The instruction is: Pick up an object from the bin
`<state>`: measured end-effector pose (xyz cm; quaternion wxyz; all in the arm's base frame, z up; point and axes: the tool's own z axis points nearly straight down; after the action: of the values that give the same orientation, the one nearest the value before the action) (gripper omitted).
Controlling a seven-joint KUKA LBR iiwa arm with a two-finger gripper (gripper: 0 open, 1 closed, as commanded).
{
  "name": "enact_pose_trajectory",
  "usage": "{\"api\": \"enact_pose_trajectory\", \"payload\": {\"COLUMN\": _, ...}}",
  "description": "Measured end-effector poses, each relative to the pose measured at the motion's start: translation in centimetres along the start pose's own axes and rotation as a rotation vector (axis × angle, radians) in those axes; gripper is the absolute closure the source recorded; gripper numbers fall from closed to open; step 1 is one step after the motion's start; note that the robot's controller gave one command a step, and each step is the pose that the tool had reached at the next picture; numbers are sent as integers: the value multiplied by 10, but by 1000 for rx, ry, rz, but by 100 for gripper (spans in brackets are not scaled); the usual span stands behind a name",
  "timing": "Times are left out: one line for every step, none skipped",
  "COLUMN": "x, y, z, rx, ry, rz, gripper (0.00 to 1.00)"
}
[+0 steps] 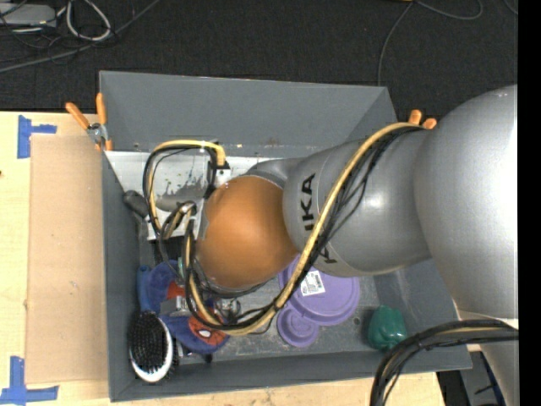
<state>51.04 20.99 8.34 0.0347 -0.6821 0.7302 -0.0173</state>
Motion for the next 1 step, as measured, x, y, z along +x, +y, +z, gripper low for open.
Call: {"api": "enact_pose_trajectory", "payload": {"x": 0, "y": -1, "z": -6, "rx": 0, "ry": 0, "rz": 3, "gripper": 100}}
